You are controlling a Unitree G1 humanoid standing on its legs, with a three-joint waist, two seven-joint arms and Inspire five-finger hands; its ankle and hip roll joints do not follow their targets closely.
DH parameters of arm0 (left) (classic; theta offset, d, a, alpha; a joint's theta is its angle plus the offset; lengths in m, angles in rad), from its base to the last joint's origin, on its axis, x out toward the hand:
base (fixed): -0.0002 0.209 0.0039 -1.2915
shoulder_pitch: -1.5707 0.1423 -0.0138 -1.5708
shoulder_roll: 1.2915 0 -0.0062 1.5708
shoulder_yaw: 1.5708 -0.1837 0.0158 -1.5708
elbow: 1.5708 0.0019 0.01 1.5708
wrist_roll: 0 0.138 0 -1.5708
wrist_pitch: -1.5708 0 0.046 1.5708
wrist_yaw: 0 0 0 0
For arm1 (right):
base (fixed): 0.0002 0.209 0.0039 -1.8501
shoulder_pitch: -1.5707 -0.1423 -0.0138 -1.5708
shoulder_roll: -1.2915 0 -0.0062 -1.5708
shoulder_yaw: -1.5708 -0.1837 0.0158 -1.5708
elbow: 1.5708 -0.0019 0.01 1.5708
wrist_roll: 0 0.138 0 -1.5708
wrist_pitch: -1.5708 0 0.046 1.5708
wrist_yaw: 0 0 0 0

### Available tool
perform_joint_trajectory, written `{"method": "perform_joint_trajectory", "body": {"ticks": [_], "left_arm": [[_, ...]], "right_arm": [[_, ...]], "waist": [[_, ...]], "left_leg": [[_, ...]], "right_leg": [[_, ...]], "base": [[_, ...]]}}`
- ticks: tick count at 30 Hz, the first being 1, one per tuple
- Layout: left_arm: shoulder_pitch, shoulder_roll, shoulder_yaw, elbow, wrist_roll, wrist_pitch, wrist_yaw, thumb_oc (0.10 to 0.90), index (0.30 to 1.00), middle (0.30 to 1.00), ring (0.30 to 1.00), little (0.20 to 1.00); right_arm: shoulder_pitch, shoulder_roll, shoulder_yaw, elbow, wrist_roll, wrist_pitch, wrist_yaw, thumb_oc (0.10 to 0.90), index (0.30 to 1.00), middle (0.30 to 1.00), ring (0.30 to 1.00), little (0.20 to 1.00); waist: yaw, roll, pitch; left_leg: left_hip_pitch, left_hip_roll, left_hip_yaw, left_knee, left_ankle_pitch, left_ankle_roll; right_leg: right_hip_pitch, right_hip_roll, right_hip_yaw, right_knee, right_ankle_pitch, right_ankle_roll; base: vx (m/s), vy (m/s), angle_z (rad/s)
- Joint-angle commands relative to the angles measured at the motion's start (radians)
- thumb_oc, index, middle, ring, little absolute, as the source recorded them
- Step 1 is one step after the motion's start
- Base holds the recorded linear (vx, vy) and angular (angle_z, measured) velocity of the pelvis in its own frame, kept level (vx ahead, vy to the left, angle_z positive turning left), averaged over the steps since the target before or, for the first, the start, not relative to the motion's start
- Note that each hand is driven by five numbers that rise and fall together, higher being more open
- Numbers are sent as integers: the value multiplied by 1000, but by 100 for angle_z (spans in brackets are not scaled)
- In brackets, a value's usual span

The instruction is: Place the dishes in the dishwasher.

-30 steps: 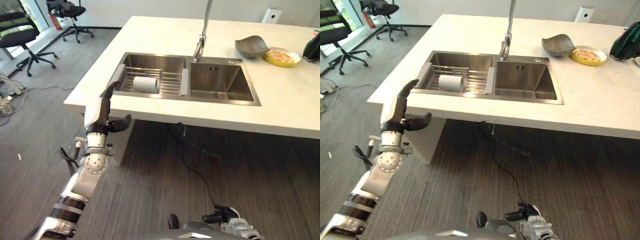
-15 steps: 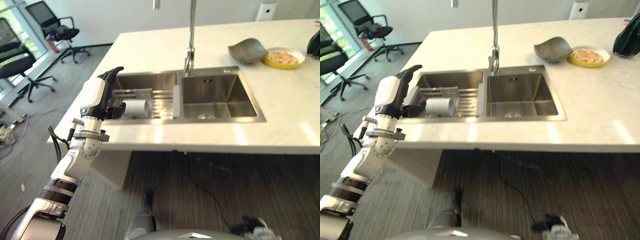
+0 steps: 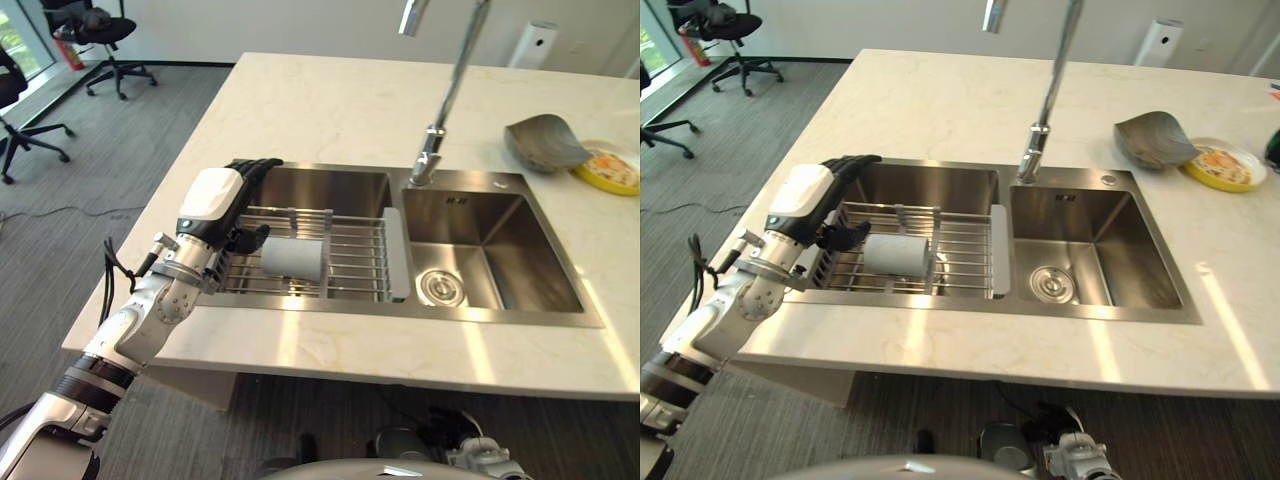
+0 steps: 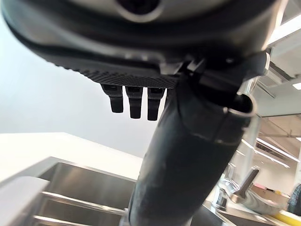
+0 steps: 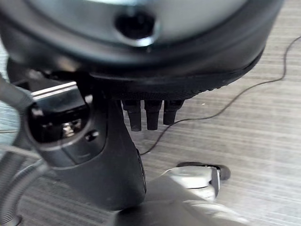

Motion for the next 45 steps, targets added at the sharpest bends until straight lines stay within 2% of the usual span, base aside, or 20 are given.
{"method": "perform_joint_trajectory", "body": {"ticks": [1, 2, 5, 8, 10, 11, 14, 15, 17, 18, 19, 21, 24, 28, 31, 36, 41, 45], "left_arm": [[-75, -23, 101, -77, -98, -49, 60, 800, 900, 900, 900, 900], [-52, -25, 115, -90, -101, -52, 57, 800, 900, 900, 900, 900], [-14, -33, 135, -126, -120, -58, 51, 800, 900, 900, 900, 900], [-1, -35, 142, -137, -124, -61, 48, 800, 900, 900, 900, 900], [28, -41, 149, -181, -134, -72, 34, 800, 900, 900, 900, 900], [21, -41, 140, -185, -139, -77, 25, 800, 900, 900, 900, 900], [0, -34, 117, -198, -141, -86, 4, 800, 900, 900, 900, 900], [-15, -18, 104, -215, -131, -94, -15, 800, 900, 900, 900, 900], [-7, 22, 108, -245, -103, -98, -29, 800, 900, 900, 900, 900], [0, 46, 118, -263, -92, -97, -30, 800, 900, 900, 900, 900], [-5, 56, 113, -280, -88, -93, -36, 800, 900, 900, 900, 900], [-25, 66, 85, -293, -99, -104, -60, 800, 900, 900, 900, 900], [-88, 121, 16, -334, -89, -104, -131, 800, 900, 900, 900, 900], [-194, 139, -97, -328, -62, -90, -212, 800, 900, 900, 900, 900], [-225, 152, -126, -332, -54, -84, -249, 800, 900, 900, 900, 900], [-226, 157, -140, -331, -78, -80, -289, 800, 900, 900, 900, 900], [-224, 176, -167, -326, -164, -53, -387, 800, 900, 900, 900, 900], [-217, 171, -176, -313, -175, -44, -409, 800, 900, 900, 900, 900]], "right_arm": [[10, 0, 18, 51, -25, -6, 12, 800, 900, 900, 900, 900], [15, -8, 12, 57, -32, -4, 8, 800, 900, 900, 900, 900], [17, -14, -2, 67, -26, -3, 1, 800, 900, 900, 900, 900], [17, -16, -5, 69, -25, -3, 0, 800, 900, 900, 900, 900], [16, -23, -14, 75, -14, -5, -5, 800, 900, 900, 900, 900], [15, -29, -24, 80, -3, -6, -6, 800, 900, 900, 900, 900], [7, -47, -39, 88, 13, -8, -8, 800, 900, 900, 900, 900], [-7, -63, -37, 91, 12, -10, -9, 800, 900, 900, 900, 900], [-19, -70, -38, 91, 9, -9, -14, 800, 900, 900, 900, 900], [-20, -74, -37, 90, 9, -7, -12, 800, 900, 900, 900, 900], [-17, -80, -36, 89, 8, -6, -9, 800, 900, 900, 900, 900], [-8, -88, -41, 80, 14, -7, -5, 800, 900, 900, 900, 900], [17, -73, -57, 84, 31, -3, 8, 800, 900, 900, 900, 900], [41, -37, -33, 90, 16, 7, 29, 800, 900, 900, 900, 900], [40, -25, -29, 91, 16, 12, 40, 800, 900, 900, 900, 900], [54, -19, -20, 92, -2, 17, 49, 800, 900, 900, 900, 900], [63, -24, -31, 96, -8, 31, 60, 800, 900, 900, 900, 900], [58, -22, -34, 96, -5, 32, 61, 800, 900, 900, 900, 900]], "waist": [[9, 18, -82], [16, 16, -87], [22, 16, -82], [24, 17, -80], [31, 24, -48], [28, 23, -34], [22, 13, -11], [20, 8, -3], [23, 0, -8], [18, 2, -17], [10, 15, -29], [-16, 38, -48], [-34, 45, -80], [-62, 47, -92], [-60, 44, -88], [-59, 42, -87], [-67, 44, -90], [-69, 44, -91]], "left_leg": [[-39, 73, 53, 11, -28, -99], [-44, 74, 59, 11, -25, -107], [-48, 78, 53, 11, -11, -119], [-50, 80, 51, 11, -6, -123], [-93, 94, 31, 31, 33, -147], [-123, 93, 25, 78, 32, -155], [-171, 78, 26, 178, 2, -173], [-178, 70, 28, 234, -14, -190], [-148, 57, -26, 297, -62, -191], [-132, 61, -39, 270, -84, -182], [-107, 83, -42, 214, -76, -178], [-47, 113, -8, 110, -73, -159], [7, 106, -9, 20, -64, -145], [19, 107, 18, 11, -76, -139], [30, 106, 43, 11, -82, -133], [43, 107, 65, 11, -92, -130], [56, 105, 76, 11, -100, -126], [57, 104, 76, 11, -101, -125]], "right_leg": [[216, 11, -12, -245, 120, -14], [247, 6, -25, -306, 124, -22], [285, 12, -31, -371, 135, -31], [293, 13, -36, -387, 139, -33], [302, 25, -41, -412, 142, -46], [299, 21, -45, -414, 143, -48], [299, 4, -55, -414, 141, -50], [285, -5, -52, -414, 157, -55], [265, -13, -31, -409, 174, -54], [250, -13, -16, -405, 184, -50], [237, -4, -5, -403, 189, -44], [232, 11, 8, -398, 187, -39], [242, 14, 4, -397, 183, -37], [246, 6, 3, -405, 182, -28], [244, 5, 25, -405, 191, -25], [246, 3, 41, -408, 191, -21], [252, -1, 56, -410, 190, -18], [254, -3, 54, -412, 188, -18]], "base": [[-49, -88, 10], [-49, -88, 10], [-37, -110, 14], [-43, -95, 3], [-147, -210, -1], [-142, -170, 11], [-119, -88, 36], [-166, -39, 37], [-130, -8, 4], [-24, 59, -35], [-31, 70, -43], [56, 67, -28], [91, 62, -4], [16, 53, -5], [4, 29, -26], [14, 28, -25], [13, 22, -10], [5, 4, -2]]}}
